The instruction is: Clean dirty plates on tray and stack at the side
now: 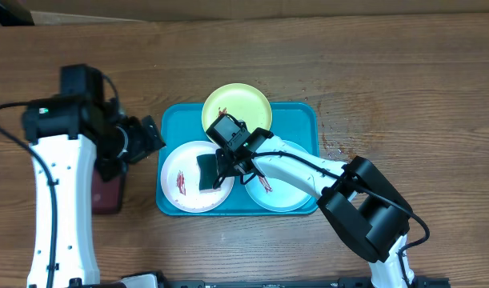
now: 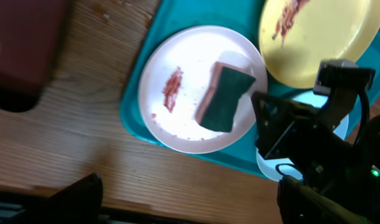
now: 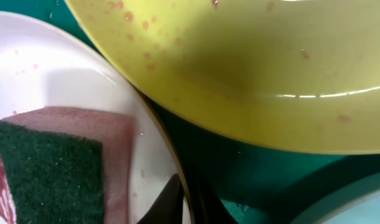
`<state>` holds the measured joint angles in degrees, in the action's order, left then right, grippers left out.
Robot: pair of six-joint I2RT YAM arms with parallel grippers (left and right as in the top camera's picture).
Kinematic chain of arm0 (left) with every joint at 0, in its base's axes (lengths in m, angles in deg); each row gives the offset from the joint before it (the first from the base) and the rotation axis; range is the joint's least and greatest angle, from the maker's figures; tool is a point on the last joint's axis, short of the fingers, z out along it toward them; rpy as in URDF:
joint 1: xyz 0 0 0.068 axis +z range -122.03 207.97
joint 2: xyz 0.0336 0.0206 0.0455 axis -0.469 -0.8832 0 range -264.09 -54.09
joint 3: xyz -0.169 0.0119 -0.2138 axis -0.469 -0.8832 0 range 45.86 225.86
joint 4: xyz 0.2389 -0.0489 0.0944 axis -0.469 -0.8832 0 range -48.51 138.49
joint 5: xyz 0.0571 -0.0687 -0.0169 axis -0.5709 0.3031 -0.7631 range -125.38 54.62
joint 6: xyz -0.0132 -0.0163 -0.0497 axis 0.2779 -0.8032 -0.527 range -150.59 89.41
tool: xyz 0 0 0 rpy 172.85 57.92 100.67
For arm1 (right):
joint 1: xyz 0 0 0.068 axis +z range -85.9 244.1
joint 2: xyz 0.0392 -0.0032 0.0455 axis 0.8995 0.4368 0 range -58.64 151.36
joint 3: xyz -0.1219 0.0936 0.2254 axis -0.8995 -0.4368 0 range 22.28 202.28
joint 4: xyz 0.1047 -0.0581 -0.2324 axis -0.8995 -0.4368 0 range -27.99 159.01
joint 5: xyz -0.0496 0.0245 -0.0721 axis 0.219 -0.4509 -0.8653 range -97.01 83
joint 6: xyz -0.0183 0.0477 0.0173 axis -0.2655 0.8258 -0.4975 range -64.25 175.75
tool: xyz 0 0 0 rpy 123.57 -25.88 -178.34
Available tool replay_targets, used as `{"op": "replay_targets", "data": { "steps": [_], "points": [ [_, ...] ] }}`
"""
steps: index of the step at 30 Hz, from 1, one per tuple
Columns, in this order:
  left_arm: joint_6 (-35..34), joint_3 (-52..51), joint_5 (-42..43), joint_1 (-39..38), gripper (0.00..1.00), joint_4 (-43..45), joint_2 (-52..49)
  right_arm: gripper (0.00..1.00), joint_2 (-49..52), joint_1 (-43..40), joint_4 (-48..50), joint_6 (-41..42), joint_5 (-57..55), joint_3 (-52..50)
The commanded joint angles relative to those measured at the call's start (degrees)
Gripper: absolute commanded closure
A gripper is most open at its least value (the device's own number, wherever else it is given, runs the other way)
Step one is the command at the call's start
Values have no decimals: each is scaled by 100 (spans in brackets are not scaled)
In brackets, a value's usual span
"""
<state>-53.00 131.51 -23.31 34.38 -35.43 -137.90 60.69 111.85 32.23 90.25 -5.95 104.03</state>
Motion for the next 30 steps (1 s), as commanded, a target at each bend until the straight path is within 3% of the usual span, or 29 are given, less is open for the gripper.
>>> {"op": "replay_targets", "data": {
  "steps": [1,7,11,23,30],
  "points": [
    [162,-396,267,-282,15,240,-20,93,37,20,9,-2,-28,20],
    [175,-1226,560,-369,10,885,-109,93,37,2,7,-2,-24,24],
    [647,-1696,1202,-372,11,1434,-363,93,37,2,9,-24,20,24],
    [1368,-1956,1307,-402,33,2232,-1707,93,37,-24,166,-501,372,39],
    [1814,-1954,1416,-509,33,2315,-2144,93,37,-24,201,-501,372,39]
  ]
}}
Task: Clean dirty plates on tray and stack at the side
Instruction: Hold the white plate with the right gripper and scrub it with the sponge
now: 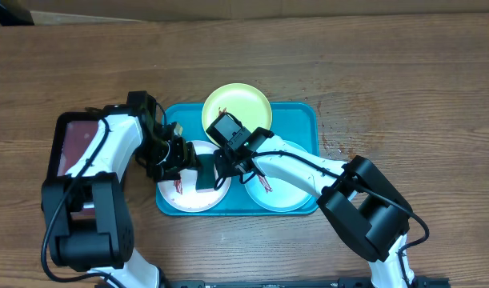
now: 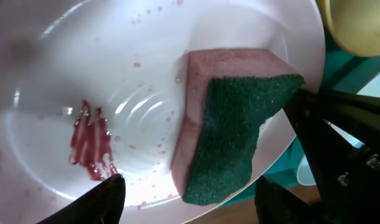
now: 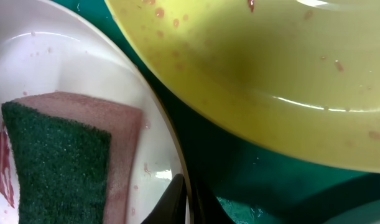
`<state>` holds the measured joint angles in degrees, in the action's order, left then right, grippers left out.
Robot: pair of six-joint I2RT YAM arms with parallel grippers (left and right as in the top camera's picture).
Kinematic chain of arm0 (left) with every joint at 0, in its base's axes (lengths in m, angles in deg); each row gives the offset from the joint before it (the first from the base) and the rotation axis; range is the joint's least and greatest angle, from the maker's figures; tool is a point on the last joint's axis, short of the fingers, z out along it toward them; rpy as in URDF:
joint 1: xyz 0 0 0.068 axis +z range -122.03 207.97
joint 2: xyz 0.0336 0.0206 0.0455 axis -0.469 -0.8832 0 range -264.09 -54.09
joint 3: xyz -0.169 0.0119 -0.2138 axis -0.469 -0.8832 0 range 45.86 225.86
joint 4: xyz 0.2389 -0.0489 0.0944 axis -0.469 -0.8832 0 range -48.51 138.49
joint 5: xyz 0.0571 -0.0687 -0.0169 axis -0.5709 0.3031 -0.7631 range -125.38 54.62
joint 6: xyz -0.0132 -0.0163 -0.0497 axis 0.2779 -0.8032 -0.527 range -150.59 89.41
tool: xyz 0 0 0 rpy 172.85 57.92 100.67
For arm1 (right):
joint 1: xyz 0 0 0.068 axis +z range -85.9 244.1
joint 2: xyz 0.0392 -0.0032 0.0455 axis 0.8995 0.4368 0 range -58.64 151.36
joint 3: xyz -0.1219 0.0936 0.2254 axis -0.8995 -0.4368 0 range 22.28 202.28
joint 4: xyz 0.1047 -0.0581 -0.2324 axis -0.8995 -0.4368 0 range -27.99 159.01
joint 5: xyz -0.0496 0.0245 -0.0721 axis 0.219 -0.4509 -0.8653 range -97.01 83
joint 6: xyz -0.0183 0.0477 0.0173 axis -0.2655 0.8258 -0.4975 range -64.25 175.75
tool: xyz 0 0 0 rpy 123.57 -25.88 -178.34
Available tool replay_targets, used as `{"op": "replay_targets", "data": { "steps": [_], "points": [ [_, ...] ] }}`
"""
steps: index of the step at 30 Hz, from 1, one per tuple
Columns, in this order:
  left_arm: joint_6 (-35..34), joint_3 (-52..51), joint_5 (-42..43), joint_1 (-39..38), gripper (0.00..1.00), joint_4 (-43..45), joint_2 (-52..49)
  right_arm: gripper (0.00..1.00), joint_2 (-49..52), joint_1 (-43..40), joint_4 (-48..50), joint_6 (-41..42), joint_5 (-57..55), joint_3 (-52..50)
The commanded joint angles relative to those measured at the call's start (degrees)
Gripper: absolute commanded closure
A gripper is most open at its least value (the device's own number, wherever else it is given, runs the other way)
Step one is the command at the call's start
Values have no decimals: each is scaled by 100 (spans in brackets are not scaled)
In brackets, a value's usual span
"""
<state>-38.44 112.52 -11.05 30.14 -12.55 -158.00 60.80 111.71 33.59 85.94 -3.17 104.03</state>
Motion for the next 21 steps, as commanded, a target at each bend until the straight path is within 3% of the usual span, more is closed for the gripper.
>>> {"op": "replay_targets", "data": {
  "steps": [1,11,16,21],
  "points": [
    [437,-55,306,-107,34,42,-155,93,26,-11,72,-70,92,39],
    [247,-57,330,-256,34,494,-173,93,26,-11,85,-70,92,37],
    [140,-57,229,-275,41,544,-173,93,26,-11,87,-70,92,37],
    [140,-57,254,-382,40,560,-173,93,26,-11,87,-70,90,37]
  ]
}}
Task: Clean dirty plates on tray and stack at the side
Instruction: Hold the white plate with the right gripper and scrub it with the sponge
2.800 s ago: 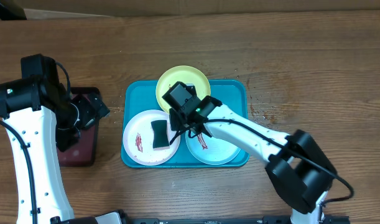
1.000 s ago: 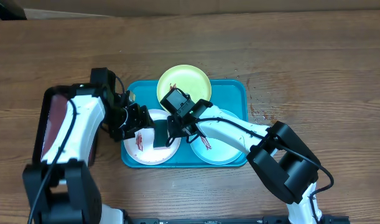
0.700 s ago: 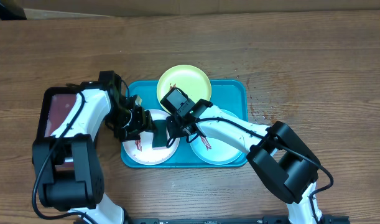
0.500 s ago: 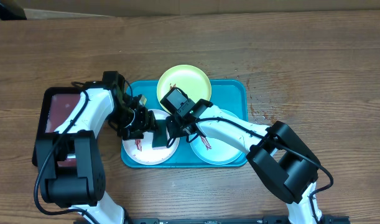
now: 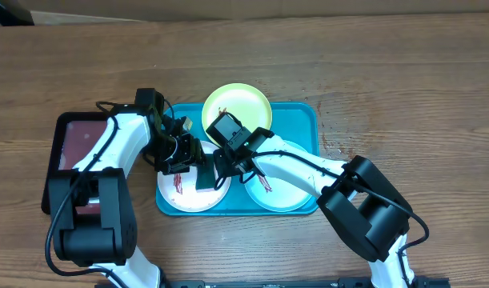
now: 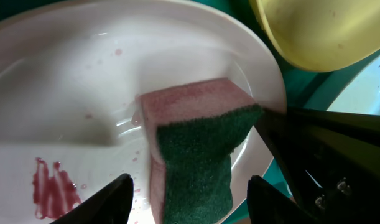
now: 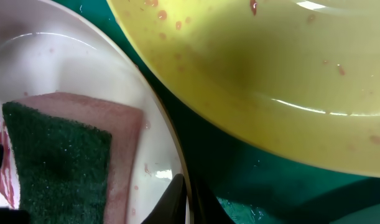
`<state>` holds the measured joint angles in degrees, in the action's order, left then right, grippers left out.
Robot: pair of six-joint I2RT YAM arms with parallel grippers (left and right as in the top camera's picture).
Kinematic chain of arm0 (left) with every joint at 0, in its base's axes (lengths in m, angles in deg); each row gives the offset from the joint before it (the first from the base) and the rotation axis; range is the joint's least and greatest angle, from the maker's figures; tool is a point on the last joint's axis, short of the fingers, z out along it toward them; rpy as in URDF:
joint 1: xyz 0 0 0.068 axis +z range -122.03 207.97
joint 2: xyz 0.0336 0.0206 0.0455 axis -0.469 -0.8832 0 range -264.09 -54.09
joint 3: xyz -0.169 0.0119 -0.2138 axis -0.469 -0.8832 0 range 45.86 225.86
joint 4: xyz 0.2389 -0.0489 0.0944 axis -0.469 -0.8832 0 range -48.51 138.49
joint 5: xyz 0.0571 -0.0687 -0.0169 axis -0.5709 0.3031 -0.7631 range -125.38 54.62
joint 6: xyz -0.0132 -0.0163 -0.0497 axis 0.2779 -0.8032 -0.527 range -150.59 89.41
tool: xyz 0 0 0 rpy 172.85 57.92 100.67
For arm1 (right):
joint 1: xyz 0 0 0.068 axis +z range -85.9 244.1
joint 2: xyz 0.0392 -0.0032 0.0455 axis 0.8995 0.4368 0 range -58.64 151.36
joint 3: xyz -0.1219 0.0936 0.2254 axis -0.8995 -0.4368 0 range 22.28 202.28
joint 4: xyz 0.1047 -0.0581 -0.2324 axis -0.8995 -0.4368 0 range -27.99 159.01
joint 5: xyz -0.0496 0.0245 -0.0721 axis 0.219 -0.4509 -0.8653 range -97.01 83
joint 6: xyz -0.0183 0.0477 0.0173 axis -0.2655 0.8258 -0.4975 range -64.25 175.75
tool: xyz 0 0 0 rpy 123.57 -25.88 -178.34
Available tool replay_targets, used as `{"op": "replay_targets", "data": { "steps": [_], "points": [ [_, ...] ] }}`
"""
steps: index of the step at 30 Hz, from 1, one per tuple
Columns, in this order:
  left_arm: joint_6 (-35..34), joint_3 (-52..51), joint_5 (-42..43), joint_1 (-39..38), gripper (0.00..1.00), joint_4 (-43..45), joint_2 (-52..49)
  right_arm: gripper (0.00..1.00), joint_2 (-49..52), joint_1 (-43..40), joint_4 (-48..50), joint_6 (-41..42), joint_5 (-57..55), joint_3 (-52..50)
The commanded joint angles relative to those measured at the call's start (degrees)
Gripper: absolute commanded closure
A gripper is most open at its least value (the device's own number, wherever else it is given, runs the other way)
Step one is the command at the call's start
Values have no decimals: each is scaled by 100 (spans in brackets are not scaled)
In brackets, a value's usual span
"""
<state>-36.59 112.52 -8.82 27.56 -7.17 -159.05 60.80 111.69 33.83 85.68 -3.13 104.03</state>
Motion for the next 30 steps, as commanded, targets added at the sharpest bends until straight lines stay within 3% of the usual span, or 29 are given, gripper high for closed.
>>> {"op": "replay_targets", "data": {
  "steps": [1,8,30],
  "points": [
    [-55,-57,31,-164,39,26,-68,93,26,-9,63,-44,87,37],
    [-457,-90,-306,-339,44,184,-70,93,26,-9,57,-44,87,37],
    [-754,-542,-293,-348,48,629,-70,93,26,-9,101,-44,72,37]
  ]
}}
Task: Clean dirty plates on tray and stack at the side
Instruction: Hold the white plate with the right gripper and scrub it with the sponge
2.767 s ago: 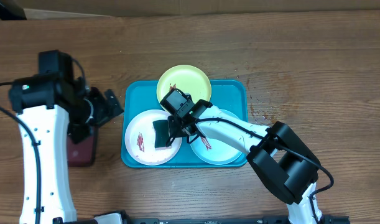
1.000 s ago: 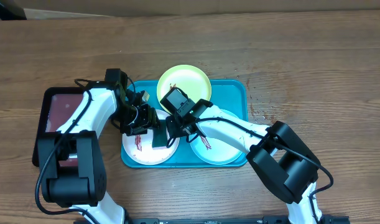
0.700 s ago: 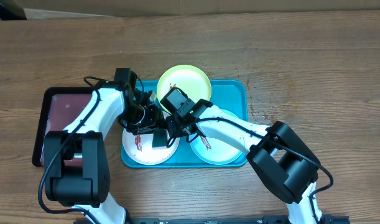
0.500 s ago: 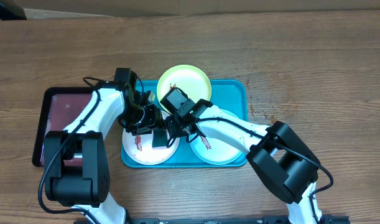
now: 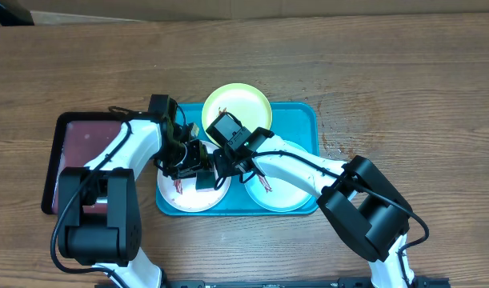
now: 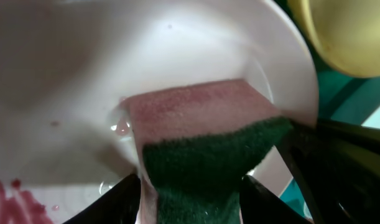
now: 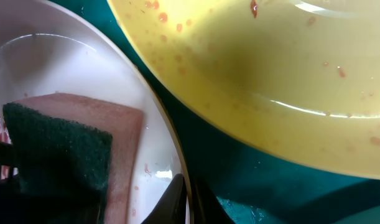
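A white plate (image 5: 186, 198) with a red smear lies at the left of the teal tray (image 5: 302, 120). On it rests a pink sponge (image 6: 202, 118) with a green scouring face. My left gripper (image 6: 190, 202) is down over the sponge (image 5: 206, 181), its fingers pressed against both sides. My right gripper (image 7: 188, 202) is shut on the white plate's right rim (image 7: 171, 155), one finger inside and one outside. The yellow plate (image 5: 236, 102) sits at the tray's far side, speckled red. A pale plate (image 5: 286, 194) with a red smear lies at the right.
A dark red tray (image 5: 76, 152) with a black rim lies on the wooden table left of the teal tray. The yellow plate (image 7: 270, 74) overhangs close to the white plate's rim beside my right gripper. Both arms crowd over the tray's left half.
My left gripper has come lower onto the sponge and its fingers stand closer together, now against the sponge's sides. The right gripper still pinches the white plate's rim.
My left gripper hung open off the tray's left while the right one held the white plate's rim, the sponge lying on that plate. The left gripper was then over the plate, then nearer the sponge, and now grips it. The plates have not moved.
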`<state>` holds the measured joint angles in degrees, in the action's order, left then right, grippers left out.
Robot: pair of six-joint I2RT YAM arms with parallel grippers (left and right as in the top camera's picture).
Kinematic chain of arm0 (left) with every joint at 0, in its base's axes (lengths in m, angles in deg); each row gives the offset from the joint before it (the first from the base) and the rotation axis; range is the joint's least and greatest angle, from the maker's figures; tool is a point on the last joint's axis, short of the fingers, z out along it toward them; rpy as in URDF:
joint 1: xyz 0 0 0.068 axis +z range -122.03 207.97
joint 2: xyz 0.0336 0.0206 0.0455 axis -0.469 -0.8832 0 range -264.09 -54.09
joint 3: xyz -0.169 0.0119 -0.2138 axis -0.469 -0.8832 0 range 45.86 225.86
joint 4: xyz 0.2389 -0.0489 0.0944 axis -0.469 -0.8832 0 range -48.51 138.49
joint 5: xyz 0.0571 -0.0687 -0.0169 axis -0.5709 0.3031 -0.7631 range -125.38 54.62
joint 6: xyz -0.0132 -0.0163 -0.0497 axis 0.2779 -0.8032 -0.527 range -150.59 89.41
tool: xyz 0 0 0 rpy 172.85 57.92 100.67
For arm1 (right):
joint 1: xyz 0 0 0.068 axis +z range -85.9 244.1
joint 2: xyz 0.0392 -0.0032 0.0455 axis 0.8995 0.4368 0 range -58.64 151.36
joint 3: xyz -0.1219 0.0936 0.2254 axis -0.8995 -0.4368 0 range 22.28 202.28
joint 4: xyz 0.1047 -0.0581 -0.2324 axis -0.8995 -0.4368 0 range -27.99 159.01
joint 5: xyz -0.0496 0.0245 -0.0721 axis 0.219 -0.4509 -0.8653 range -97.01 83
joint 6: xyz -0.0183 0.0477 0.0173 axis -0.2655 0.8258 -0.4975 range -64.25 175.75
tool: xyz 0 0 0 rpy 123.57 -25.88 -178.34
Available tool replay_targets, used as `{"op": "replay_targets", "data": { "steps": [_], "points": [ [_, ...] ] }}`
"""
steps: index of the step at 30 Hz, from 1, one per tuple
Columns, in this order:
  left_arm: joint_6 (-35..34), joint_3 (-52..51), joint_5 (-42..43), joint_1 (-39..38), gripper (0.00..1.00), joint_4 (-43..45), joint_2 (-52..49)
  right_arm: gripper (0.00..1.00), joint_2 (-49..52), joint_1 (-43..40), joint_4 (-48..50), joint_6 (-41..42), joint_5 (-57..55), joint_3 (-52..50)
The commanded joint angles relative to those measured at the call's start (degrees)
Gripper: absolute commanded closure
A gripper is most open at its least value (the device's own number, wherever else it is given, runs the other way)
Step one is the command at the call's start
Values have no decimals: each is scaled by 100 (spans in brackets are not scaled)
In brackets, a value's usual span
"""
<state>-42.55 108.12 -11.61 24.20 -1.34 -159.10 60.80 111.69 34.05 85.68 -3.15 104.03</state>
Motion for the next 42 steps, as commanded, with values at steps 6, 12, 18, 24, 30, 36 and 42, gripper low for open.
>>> {"op": "replay_targets", "data": {
  "steps": [6,12,18,24,30,36,42],
  "points": [
    [-216,-103,-184,-11,87,81,-66,93,26,-9,87,-133,76,37],
    [-498,-98,-1086,4,96,68,-63,93,26,-9,85,-149,76,37],
    [-501,-105,-2828,4,95,33,-63,93,26,-9,87,-151,74,37],
    [-1040,-116,-4315,4,96,-122,-63,93,26,-9,87,-153,72,37],
    [-1224,-96,-5132,4,96,-313,-63,96,26,-9,87,-155,72,37],
    [-1681,444,-5281,4,96,-1121,-50,96,26,-9,90,-175,7,37],
    [-1300,1397,-3738,-2,96,-1759,114,96,26,-9,153,-170,11,37]
  ]
}}
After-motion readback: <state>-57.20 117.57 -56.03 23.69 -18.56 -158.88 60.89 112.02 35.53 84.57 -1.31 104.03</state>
